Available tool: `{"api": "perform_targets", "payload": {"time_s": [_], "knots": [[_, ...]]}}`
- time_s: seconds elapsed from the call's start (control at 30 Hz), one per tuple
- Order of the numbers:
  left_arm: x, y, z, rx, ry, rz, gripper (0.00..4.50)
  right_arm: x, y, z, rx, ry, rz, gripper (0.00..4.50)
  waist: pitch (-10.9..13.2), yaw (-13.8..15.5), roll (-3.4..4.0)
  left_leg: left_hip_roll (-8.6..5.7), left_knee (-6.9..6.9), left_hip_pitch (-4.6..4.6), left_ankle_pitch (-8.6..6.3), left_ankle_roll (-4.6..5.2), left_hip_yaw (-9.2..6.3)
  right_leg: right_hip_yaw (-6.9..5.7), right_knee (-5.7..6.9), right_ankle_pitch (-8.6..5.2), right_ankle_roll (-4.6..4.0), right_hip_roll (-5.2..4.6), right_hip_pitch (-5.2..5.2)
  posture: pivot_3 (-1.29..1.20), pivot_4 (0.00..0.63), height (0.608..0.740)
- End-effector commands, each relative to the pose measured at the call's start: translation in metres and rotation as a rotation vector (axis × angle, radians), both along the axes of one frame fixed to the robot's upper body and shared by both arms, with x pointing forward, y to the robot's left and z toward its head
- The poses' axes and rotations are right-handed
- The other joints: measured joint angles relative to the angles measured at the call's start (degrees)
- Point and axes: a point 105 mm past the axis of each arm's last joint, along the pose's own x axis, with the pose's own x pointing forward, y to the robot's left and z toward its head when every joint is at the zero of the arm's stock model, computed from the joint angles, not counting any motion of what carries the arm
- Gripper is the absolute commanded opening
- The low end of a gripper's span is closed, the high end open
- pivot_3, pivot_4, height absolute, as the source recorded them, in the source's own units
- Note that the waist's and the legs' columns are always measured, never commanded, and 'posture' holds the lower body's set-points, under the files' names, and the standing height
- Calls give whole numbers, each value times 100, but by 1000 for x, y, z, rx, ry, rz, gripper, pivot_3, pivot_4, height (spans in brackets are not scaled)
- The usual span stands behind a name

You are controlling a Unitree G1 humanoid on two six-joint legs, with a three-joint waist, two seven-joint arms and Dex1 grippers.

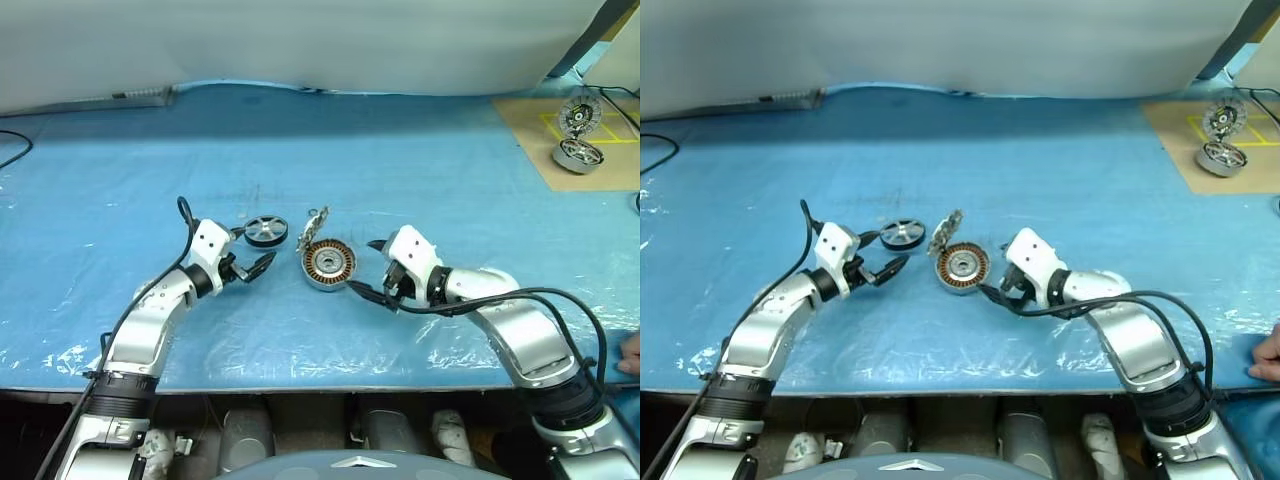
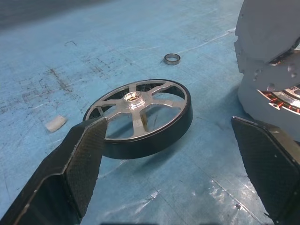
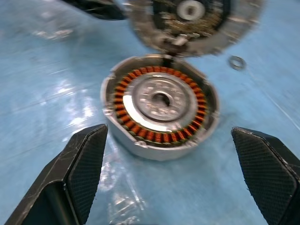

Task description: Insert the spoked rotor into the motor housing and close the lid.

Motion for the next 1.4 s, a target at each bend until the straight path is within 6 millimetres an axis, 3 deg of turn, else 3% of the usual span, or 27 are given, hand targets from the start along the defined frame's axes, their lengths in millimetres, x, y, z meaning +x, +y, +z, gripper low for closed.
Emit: {"api": "perform_targets", "payload": {"time_s": [0.03, 0.3, 0.63, 1.13, 1.23, 1.4], "knots": [[1, 0, 11, -6, -42, -8, 4500, -5, 15, 8, -66, -43, 145, 4478, 0, -3, 0, 0, 0, 0, 0, 0, 0, 0, 0, 0, 0, 0, 0, 0, 150, 740], [-1, 1, 8, -11, -40, 5, 4500, 12, 29, 4, -211, -61, 316, 4478, 0, 1, 0, 0, 6, -2, 0, 1, 0, 0, 4, 2, -4, -1, 0, 0, 150, 740], [-3, 2, 6, -20, -44, 26, 4500, 16, 26, -15, -342, -43, 462, 4478, 0, 0, 0, 2, 12, -4, -10, 20, 0, -1, 9, 3, -8, 0, -1, 0, 150, 740], [-4, -2, 8, -32, -50, 33, 4500, 36, 29, -23, -455, -52, 523, 4478, -1, -67, -1, 10, 30, -2, -12, 25, 2, -5, 21, 10, -19, 0, 0, 0, 150, 740], [-4, -2, 8, -33, -52, 34, 4500, 41, 28, -23, -478, -53, 524, 3847, -1, -84, -2, 10, 34, -4, -12, 26, 2, -6, 22, 10, -20, -1, 0, 0, 150, 740], [-4, -2, 8, -33, -52, 36, 4500, 39, 27, -26, -491, -47, 546, 2103, -2, -111, -3, 11, 35, -3, -12, 26, 2, -7, 22, 11, -21, 0, 2, 0, 150, 740]]}}
